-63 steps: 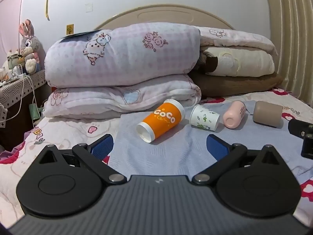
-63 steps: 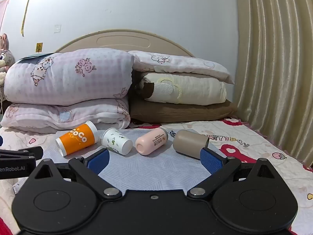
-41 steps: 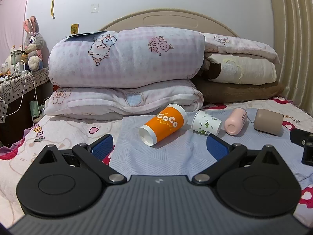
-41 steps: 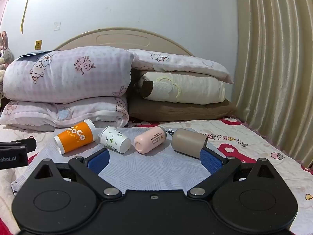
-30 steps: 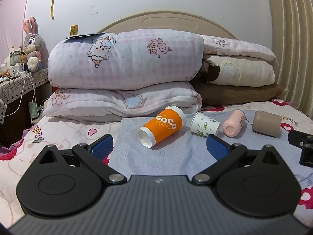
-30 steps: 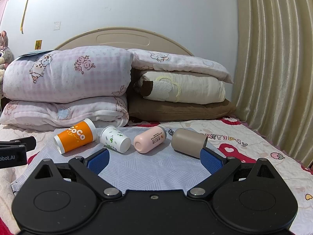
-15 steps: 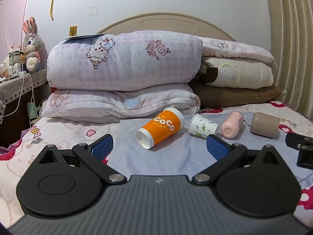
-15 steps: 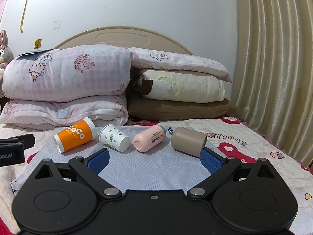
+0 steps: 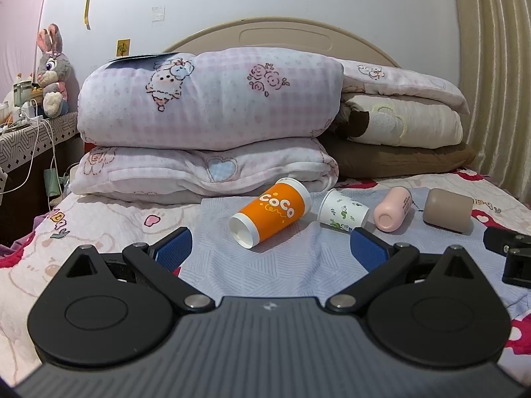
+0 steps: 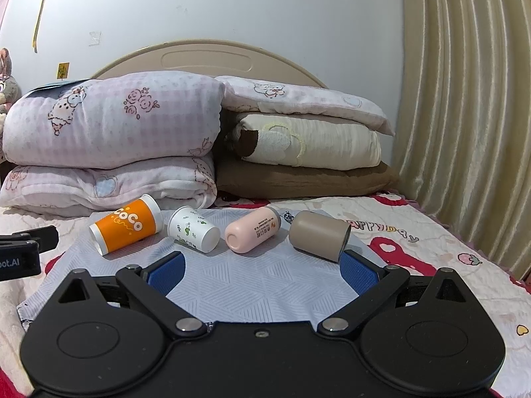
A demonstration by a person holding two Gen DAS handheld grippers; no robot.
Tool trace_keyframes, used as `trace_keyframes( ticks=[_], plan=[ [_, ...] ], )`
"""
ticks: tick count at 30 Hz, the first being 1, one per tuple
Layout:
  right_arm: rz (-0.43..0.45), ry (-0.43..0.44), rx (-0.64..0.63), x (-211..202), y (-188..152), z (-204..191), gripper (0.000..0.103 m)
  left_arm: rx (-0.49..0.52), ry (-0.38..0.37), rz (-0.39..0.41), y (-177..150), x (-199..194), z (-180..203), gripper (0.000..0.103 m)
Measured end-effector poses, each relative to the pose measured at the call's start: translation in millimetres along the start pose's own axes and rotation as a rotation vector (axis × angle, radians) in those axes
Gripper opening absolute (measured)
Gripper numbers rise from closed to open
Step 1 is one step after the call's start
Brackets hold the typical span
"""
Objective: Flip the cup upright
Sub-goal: 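Move the right tool toward the white paper cup while the left tool approaches it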
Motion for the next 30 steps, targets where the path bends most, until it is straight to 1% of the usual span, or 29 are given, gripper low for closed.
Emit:
trace_keyframes(
  ticks=[6, 11, 13, 18, 23, 26, 28, 30],
  plan=[
    [-0.001, 0.001, 0.000, 0, 0, 0, 0.101, 0.002, -0.006, -0.006, -1, 0, 1, 0.103],
    [-0.007, 0.024, -0.002, -2, 4, -2, 0.101, -0.005, -0.037, -0.024, 2, 1, 1, 0.103],
    [-0.029, 0.061, -0.020, -3, 10, -4, 0.101, -0.007, -0.056, -0.040, 7, 4, 1, 0.103],
    [-0.024, 0.171, -0.121, -3, 35, -12, 0.101, 0.002, -0.105, -0.060, 26, 8, 3, 0.103],
    [-0.045, 0.270, -0.219, 16, 58, -15, 0.101, 0.025, -0.135, -0.083, 45, 22, 5, 0.103],
    [-0.066, 0.334, -0.275, 36, 68, -17, 0.101, 0.027, -0.153, -0.127, 55, 39, 10, 0.103],
    [-0.076, 0.368, -0.308, 52, 71, -17, 0.101, 0.017, -0.169, -0.179, 60, 55, 16, 0.103],
    [-0.059, 0.372, -0.304, 68, 76, -16, 0.101, -0.014, -0.196, -0.216, 63, 70, 22, 0.103]
  ],
)
Point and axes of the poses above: each gripper's, at about its wrist camera, not at the fingertips, and x roughly the way its jaws point, z to its right, y to its top, the point moved 7 cm from there along x, roughly the way its jaws point, and after that the axes turned 11 degrees about y, right-handed, at the moved point
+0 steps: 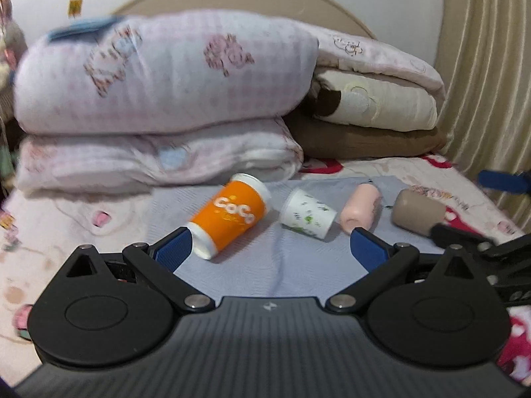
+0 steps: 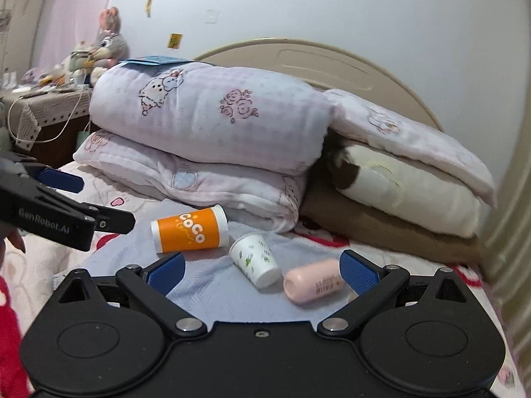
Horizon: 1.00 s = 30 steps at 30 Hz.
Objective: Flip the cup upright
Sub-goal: 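Move the right tool toward the white paper cup while the left tool approaches it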
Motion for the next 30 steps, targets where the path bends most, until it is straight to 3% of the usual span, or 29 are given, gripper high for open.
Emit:
trace_keyframes(
  ticks=[4, 13, 22, 26, 30],
  plan=[
    [0.006, 0.125, 0.025, 34, -3, 10, 0.101, -0.034, -0.026, -0.042, 14, 35, 6, 0.103],
    [-0.061, 0.222, -0.122, 107, -7, 0, 0.100, -0.152, -0.123, -0.170, 23, 112, 30, 0.103],
    [-0.155, 0.209, -0.138, 178, -35, 17, 0.088, -0.282, -0.180, -0.272, -11, 178, 39, 0.098],
    [-0.178, 0.172, -0.164, 201, -46, 27, 0.086, -0.273, -0.170, -0.292, -20, 197, 42, 0.093],
    [-0.210, 0.166, -0.147, 220, -57, 35, 0.083, -0.338, -0.205, -0.311, -24, 211, 36, 0.085]
  ],
)
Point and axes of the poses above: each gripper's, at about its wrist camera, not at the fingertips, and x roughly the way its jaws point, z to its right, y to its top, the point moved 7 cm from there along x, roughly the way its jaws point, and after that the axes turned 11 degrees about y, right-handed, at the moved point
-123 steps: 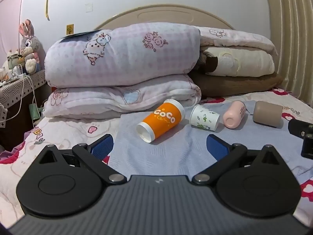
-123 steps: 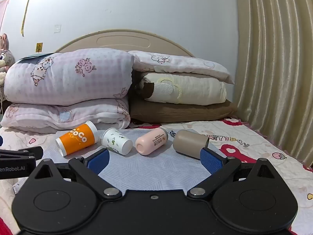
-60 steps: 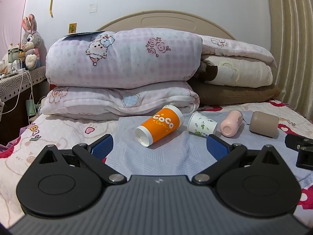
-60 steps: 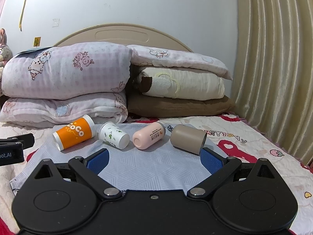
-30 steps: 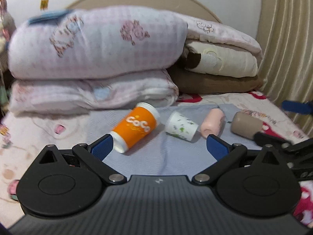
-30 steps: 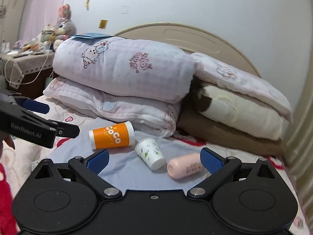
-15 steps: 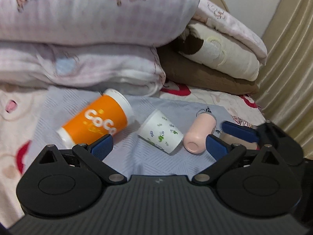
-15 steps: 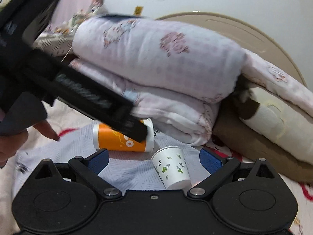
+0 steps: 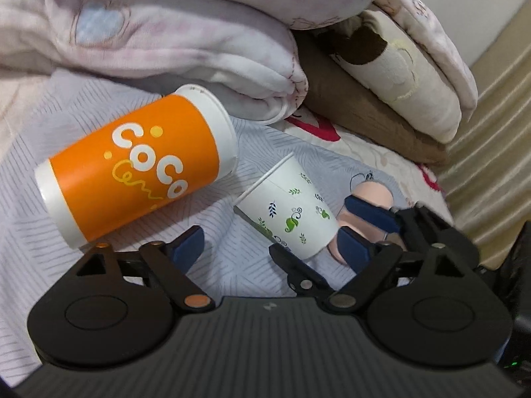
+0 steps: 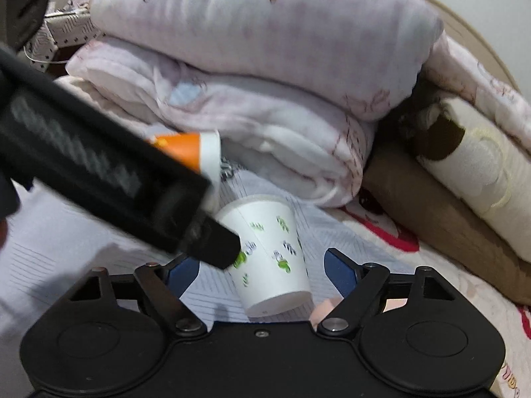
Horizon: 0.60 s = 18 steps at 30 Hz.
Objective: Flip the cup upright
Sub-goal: 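Move the right tool toward the white paper cup while the left tool approaches it, then close the right gripper on the white paper cup's base and lift it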
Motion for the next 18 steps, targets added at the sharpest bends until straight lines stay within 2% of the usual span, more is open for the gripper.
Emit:
trace_keyframes(
  ticks=[4, 8, 13, 18],
  plan=[
    [-0.006, 0.019, 0.001, 3, -5, 1, 0.083, -0.037, -0.031, -0.012, -3, 11, -6, 0.081],
    [-0.019, -0.018, -0.003, 8, -8, 7, 0.082, -0.060, -0.059, -0.014, -4, 13, -8, 0.081],
    [-0.045, -0.022, 0.009, 14, -11, 10, 0.063, -0.048, -0.057, -0.002, -5, 11, -6, 0.081],
    [-0.017, 0.011, 0.094, 8, -7, 11, 0.063, -0.041, -0.046, -0.001, -7, 7, -7, 0.081]
  ],
)
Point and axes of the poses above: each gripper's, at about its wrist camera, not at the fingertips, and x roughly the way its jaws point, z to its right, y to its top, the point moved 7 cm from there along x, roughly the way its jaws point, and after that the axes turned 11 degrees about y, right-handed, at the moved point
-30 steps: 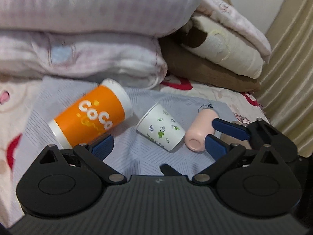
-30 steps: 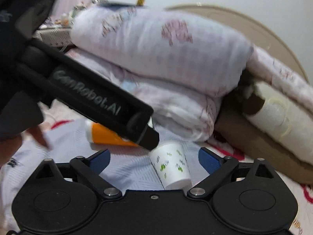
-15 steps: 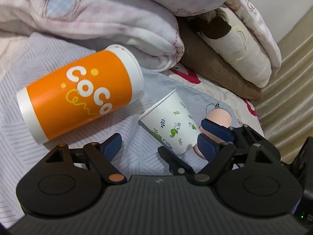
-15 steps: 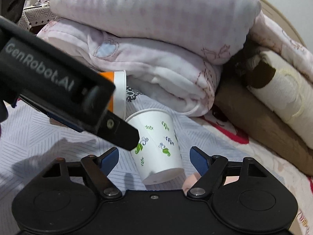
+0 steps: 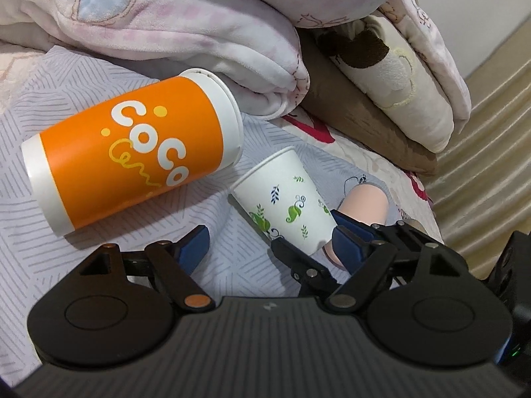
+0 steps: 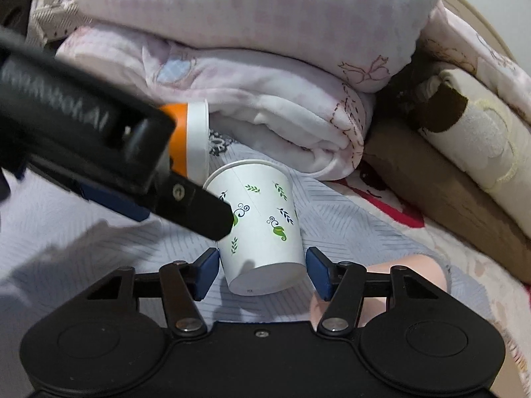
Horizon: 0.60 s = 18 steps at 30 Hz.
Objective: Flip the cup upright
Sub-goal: 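Close the right gripper on the white paper cup's base and lift it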
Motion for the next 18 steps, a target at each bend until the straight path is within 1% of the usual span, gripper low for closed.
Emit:
trace_keyframes(
  ticks=[2, 5, 7, 10, 15, 18],
  plan=[
    [-0.008, 0.010, 0.055, -3, 1, -2, 0.063, -0.005, 0.002, -0.007, -2, -4, 0, 0.081],
    [-0.024, 0.016, 0.097, -11, -1, -11, 0.063, -0.017, 0.012, 0.000, -7, -17, -1, 0.081],
    [-0.035, -0.002, 0.088, -20, -5, -19, 0.063, -0.015, 0.011, 0.008, -10, -28, -2, 0.081],
    [-0.049, -0.008, 0.064, -37, -12, -30, 0.063, -0.010, 0.021, -0.003, -14, -42, -2, 0.081],
    [-0.084, -0.038, 0.134, -55, -26, -37, 0.063, 0.036, -0.001, -0.049, -24, -58, 6, 0.081],
    [-0.093, -0.034, 0.176, -63, -33, -43, 0.063, 0.024, -0.015, -0.035, -28, -72, 7, 0.081]
  ],
)
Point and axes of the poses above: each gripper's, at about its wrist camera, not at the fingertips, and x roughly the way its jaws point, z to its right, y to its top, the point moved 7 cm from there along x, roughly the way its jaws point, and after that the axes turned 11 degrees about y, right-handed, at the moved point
